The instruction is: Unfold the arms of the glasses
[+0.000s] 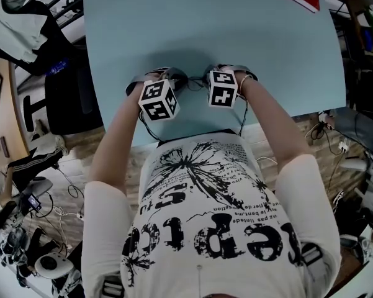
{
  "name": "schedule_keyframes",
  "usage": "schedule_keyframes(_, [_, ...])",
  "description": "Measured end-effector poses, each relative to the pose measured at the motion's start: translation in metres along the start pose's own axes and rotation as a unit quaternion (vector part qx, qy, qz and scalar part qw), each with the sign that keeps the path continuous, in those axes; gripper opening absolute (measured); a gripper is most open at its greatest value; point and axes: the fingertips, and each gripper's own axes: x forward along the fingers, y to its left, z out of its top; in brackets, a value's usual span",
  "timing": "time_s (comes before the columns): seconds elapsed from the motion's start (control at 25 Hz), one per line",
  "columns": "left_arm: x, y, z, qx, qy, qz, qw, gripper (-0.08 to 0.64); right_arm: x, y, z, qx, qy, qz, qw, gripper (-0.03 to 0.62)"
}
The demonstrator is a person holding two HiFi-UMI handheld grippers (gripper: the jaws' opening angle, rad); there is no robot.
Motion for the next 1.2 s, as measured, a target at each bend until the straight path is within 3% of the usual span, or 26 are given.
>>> schedule_keyframes(0.32, [-0.025, 0.004, -0.004, -0.045, -0.009, 0.002, 0.9990, 0.023, -0.003, 0.000, -0.009, -0.005, 0.014, 0.002, 1.000, 0.034])
schedule_keyframes(0.56, [-0.045, 0.003, -0.004, -0.085, -0.038, 0.005, 0.9956, 0.025, -0.003, -0.003, -0.019, 0.001, 0.032, -0.001, 0.999, 0.034])
schedule_keyframes(0.88, [-0.065, -0.005, -0.035, -0.128, -0.055, 0.033, 0.9897, 0.026, -0.006, -0.001, -0.006, 0.010, 0.048, -0.017, 0.999, 0.035])
schedule_keyframes(1.2, [-0.065, -0.012, -0.036, -0.129, -0.058, 0.037, 0.9893, 0.026, -0.008, -0.003, -0.013, 0.009, 0.074, -0.036, 0.997, 0.037])
